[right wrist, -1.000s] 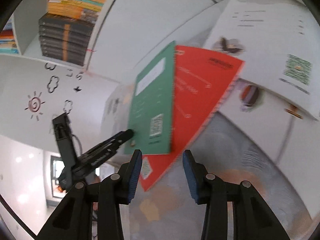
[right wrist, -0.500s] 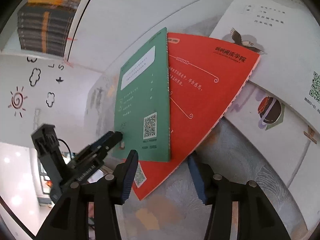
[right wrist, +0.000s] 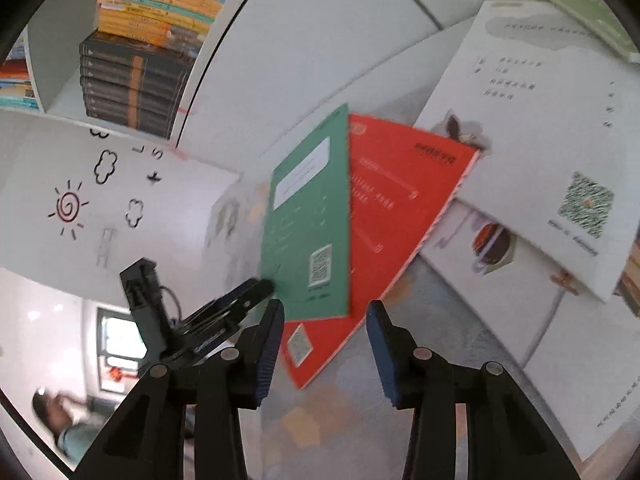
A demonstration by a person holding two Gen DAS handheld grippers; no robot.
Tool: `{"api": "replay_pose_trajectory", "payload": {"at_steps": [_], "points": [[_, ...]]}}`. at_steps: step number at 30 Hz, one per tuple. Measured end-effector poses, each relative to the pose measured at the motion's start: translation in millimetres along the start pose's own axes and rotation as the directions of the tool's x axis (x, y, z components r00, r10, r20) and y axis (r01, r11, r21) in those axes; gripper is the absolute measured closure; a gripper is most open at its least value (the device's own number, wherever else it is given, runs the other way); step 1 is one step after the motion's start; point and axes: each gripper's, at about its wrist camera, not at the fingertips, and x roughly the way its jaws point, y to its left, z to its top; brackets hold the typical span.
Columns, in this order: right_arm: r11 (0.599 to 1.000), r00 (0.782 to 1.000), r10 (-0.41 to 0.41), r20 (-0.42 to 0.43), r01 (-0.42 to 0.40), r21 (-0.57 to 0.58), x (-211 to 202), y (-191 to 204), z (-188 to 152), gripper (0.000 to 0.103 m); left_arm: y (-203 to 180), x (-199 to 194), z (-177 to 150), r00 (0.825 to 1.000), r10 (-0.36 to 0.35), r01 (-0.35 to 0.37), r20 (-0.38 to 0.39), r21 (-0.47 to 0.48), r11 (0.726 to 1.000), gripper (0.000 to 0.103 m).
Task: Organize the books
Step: 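Close both grippers on the green book edge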
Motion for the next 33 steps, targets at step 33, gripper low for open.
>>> {"api": "replay_pose_trajectory", "payload": {"at_steps": [33], "points": [[1.0,0.999,-0.031,-0.039,0.031,-0.006,26,4,5,0.058,6,2,-8,0.994,-0.102,0.104,0.028,-0.056,0.993,0.058]]}}
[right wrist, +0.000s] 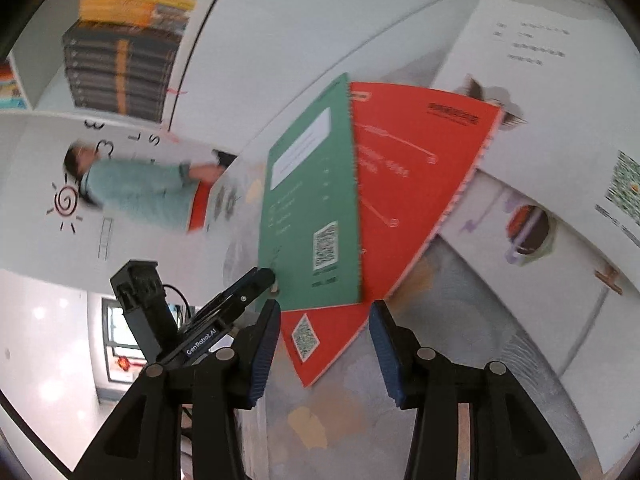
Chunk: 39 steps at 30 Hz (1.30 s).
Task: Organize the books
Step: 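Close both grippers on the green book edge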
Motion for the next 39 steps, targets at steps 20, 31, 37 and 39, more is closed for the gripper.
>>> {"api": "replay_pose_trajectory", "payload": {"at_steps": [20,31,37,39], "points": [[0.985,0.991,-0.132,0.027,0.134,-0.105,20,34,12,0.019,-8,4,0,1.0,0.006,-0.006,-0.009,0.031,1.0,0.054],[0.979,0.986,-0.143,0.086,0.153,-0.137,20,38,1,0.027,-9,4,0,1.0,0.009,-0.008,-0.012,0.04,0.999,0.05],[0.931,0.947,-0.269,0.175,0.302,-0.205,19,45,0,0.033,-9,4,1,1.0,0.009,-0.009,-0.014,0.047,0.999,0.049],[0.857,0.899,-0.359,0.252,0.424,-0.292,26,52,-2,0.032,-9,4,0,1.0,0.01,-0.009,-0.014,0.047,0.999,0.049]]}}
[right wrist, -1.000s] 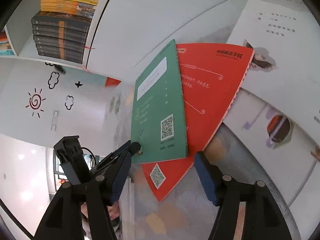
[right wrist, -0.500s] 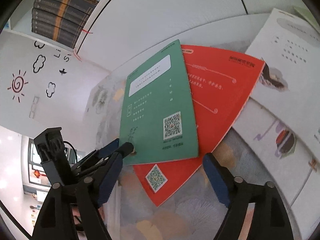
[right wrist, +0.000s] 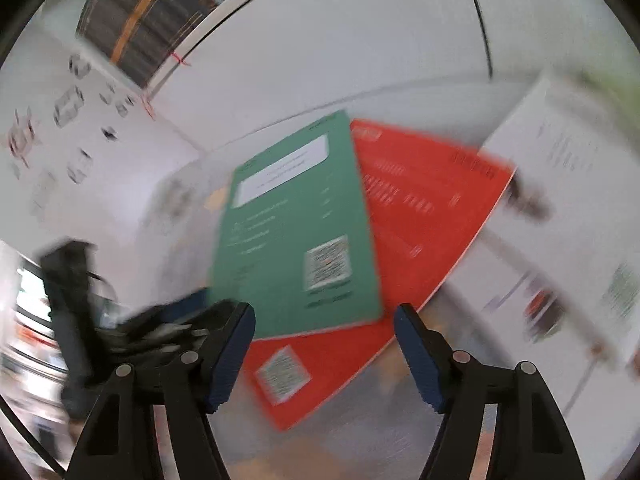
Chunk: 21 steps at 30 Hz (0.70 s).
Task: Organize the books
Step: 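Close both grippers on the green book edge, then lift the green book off the red book with both grippers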
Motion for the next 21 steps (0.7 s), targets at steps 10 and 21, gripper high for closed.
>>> {"api": "replay_pose_trajectory", "payload": {"at_steps": [10,21], "points": [[0.878,0.913,0.409,0.007,-0.395,0.271,6,-51,4,0.022,-1,0,0,1.0,-0.006,0.006,-0.006,0.003,1.0,0.046],[0.611,0.685,0.717,0.125,-0.705,0.359,-3,-80,5,0.027,-1,1,1,1.0,-0.005,0.005,-0.008,0.008,1.0,0.046]]}}
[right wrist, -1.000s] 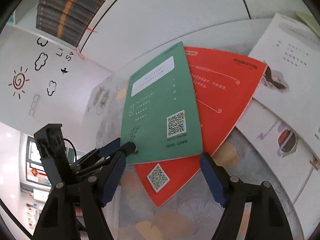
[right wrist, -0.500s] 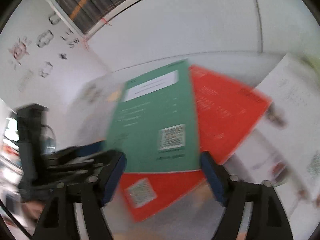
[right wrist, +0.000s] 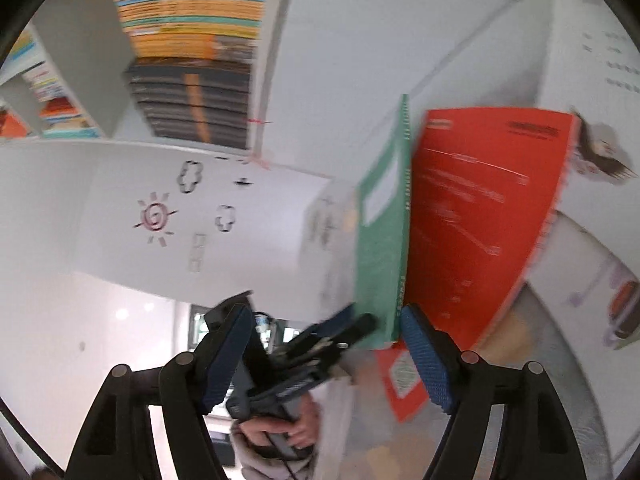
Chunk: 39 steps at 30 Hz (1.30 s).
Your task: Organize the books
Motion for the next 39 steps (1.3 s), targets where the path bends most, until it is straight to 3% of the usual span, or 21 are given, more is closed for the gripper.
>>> {"api": "replay_pose_trajectory", "payload": {"at_steps": [3,5,6,7,8,10,12,16,18,20,23,25,28,31,32,33,35,37,39], "points": [[0.998,0.999,0.009,-0.049,-0.006,0.062,21,-11,-9,0.033,-1,0,0,1.0,0.001,-0.001,-0.001,0.003,1.0,0.046],[0.993,0.997,-0.059,-0.056,0.065,0.097,37,-21,-10,0.046,-1,0,1,1.0,-0.001,0.001,-0.002,0.007,1.0,0.045],[0.99,0.992,-0.114,-0.055,0.118,0.074,43,-23,-13,0.053,-1,0,2,1.0,-0.002,0.002,-0.003,0.006,1.0,0.045],[0.987,0.989,-0.143,-0.045,0.145,0.067,47,-22,-12,0.072,-1,1,3,1.0,-0.004,0.004,-0.003,0.005,1.0,0.045],[0.985,0.987,-0.157,-0.024,0.158,0.068,46,-22,-13,0.083,-1,1,3,1.0,-0.005,0.005,-0.003,0.004,1.0,0.044],[0.975,0.975,-0.219,0.025,0.218,0.033,44,-18,-16,0.095,-3,2,4,1.0,-0.002,0.002,-0.004,0.009,1.0,0.043],[0.956,0.954,-0.289,0.076,0.292,-0.037,45,-9,-20,0.097,-2,1,4,1.0,-0.001,0.001,-0.002,0.009,1.0,0.044],[0.953,0.95,-0.293,0.104,0.299,-0.047,38,-3,-19,0.097,2,-2,5,0.999,-0.027,0.027,-0.03,-0.014,1.0,0.045],[0.946,0.941,-0.31,0.133,0.32,-0.059,27,4,-21,0.097,5,-12,6,0.999,0.003,-0.005,-0.05,-0.045,0.999,0.049],[0.935,0.93,-0.326,0.168,0.344,-0.086,7,18,-26,0.097,3,-26,3,0.999,0.026,-0.027,-0.029,-0.039,0.999,0.049],[0.902,0.905,-0.369,0.211,0.403,-0.153,-35,54,-38,0.097,-5,-67,-6,1.0,0.004,-0.003,0.025,-0.024,1.0,0.049],[0.829,0.855,-0.44,0.274,0.504,-0.243,-73,93,-54,0.098,-13,-90,-15,0.999,-0.01,0.01,0.054,-0.006,1.0,0.049],[0.635,0.747,-0.538,0.391,0.664,-0.395,-113,160,-96,0.099,-30,-129,-39,0.994,-0.026,0.022,0.104,0.038,0.999,0.049],[0.438,0.668,-0.605,0.434,0.734,-0.519,-112,192,-158,0.098,-39,-147,-60,0.991,-0.06,0.053,0.122,0.056,0.997,0.048],[0.394,0.649,-0.629,0.428,0.741,-0.544,-105,192,-178,0.098,-42,-151,-71,0.99,-0.078,0.072,0.12,0.05,0.996,0.048],[0.364,0.635,-0.663,0.397,0.736,-0.57,-92,184,-204,0.098,-44,-152,-80,0.989,-0.093,0.088,0.114,0.046,0.995,0.048],[0.337,0.629,-0.688,0.361,0.718,-0.609,-72,167,-241,0.098,-45,-153,-100,0.988,-0.112,0.108,0.11,0.039,0.993,0.048],[0.334,0.661,-0.682,0.315,0.663,-0.67,-51,148,-275,0.098,-47,-158,-120,0.988,-0.114,0.112,0.109,0.028,0.993,0.048],[0.31,0.651,-0.71,0.269,0.632,-0.71,-28,131,-299,0.093,-44,-163,-140,0.99,-0.094,0.093,0.107,0.01,0.996,0.048]]}}
